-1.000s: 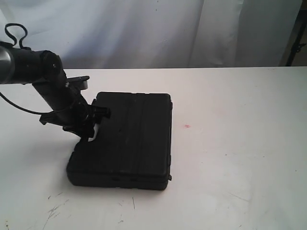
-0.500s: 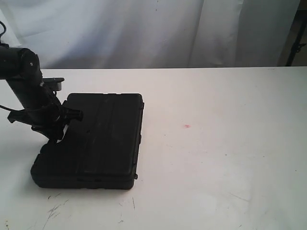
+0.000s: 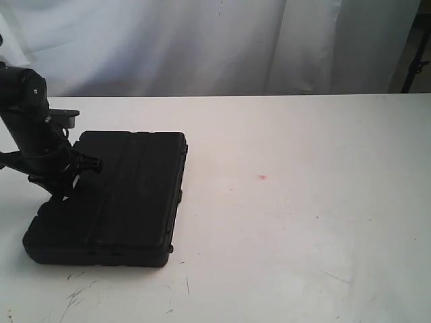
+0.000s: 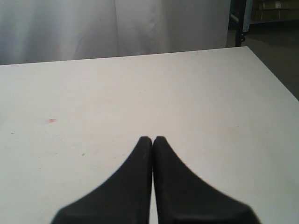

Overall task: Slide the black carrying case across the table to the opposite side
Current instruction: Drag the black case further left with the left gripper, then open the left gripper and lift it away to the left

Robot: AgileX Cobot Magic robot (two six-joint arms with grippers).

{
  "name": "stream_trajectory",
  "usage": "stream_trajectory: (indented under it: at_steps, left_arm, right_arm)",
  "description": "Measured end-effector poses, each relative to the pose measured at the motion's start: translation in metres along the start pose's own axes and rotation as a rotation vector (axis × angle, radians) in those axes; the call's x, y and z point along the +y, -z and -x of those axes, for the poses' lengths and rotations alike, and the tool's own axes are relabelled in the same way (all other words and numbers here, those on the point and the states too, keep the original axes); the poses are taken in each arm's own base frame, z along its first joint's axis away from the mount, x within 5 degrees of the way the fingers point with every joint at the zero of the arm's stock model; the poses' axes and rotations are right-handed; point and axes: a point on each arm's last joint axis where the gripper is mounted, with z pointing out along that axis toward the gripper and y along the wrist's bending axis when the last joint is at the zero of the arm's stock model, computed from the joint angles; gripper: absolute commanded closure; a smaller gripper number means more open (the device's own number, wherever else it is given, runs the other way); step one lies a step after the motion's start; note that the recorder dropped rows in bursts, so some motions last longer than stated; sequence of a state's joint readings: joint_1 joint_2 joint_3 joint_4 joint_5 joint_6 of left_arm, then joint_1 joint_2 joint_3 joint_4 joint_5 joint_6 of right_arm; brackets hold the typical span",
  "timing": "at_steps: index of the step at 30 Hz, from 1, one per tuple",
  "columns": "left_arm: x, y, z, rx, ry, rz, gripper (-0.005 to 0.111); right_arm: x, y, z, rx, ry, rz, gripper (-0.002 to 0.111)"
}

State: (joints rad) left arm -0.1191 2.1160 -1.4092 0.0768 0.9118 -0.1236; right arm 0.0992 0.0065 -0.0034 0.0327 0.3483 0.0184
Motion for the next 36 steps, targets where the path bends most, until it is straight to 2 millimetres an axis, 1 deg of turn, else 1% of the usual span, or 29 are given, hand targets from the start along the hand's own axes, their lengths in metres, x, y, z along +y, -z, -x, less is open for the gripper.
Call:
stream_trajectory:
  at_steps: [7, 10, 11, 14, 19, 21, 22, 26, 28, 30, 31, 35, 36]
  left_arm:
    - [0.005, 0.000, 0.000, 0.009, 0.010, 0.003, 0.107]
    - [0.005, 0.000, 0.000, 0.008, 0.035, 0.003, 0.102]
    - [0.005, 0.000, 0.000, 0.008, 0.039, 0.005, 0.100]
    - [0.005, 0.000, -0.001, 0.010, 0.048, 0.007, 0.086]
    - [0.007, -0.001, -0.002, 0.025, 0.043, 0.021, 0.055]
    - [0.009, 0.000, -0.002, 0.022, 0.041, 0.028, 0.050]
    - [0.010, 0.002, -0.002, 0.017, 0.043, 0.027, 0.050]
    - [0.011, 0.018, -0.002, -0.025, 0.047, 0.025, 0.054]
    - [0.011, 0.031, -0.002, -0.059, 0.049, 0.022, 0.059]
    - [0.013, 0.048, -0.003, -0.102, 0.051, 0.021, 0.069]
    - [0.013, 0.056, -0.003, -0.124, 0.052, 0.019, 0.076]
    - [0.016, 0.101, -0.010, -0.244, 0.070, -0.004, 0.103]
    - [0.016, 0.114, -0.013, -0.281, 0.078, -0.017, 0.107]
  right_arm:
    - [0.000, 0.000, 0.000, 0.000, 0.000, 0.000, 0.108]
    - [0.000, 0.000, 0.000, 0.000, 0.000, 0.000, 0.108]
    - [0.000, 0.000, 0.000, 0.000, 0.000, 0.000, 0.108]
    - [0.000, 0.000, 0.000, 0.000, 0.000, 0.000, 0.108]
    - [0.000, 0.000, 0.000, 0.000, 0.000, 0.000, 0.108]
    - [0.000, 0.000, 0.000, 0.000, 0.000, 0.000, 0.108]
    - [0.000, 0.000, 0.000, 0.000, 0.000, 0.000, 0.108]
    - [0.000, 0.000, 0.000, 0.000, 0.000, 0.000, 0.108]
    - [0.000, 0.000, 0.000, 0.000, 0.000, 0.000, 0.108]
    - [0.000, 0.000, 0.000, 0.000, 0.000, 0.000, 0.108]
    - [0.000, 0.000, 0.000, 0.000, 0.000, 0.000, 0.108]
    - [0.000, 0.000, 0.000, 0.000, 0.000, 0.000, 0.108]
    - [0.000, 0.000, 0.000, 0.000, 0.000, 0.000, 0.108]
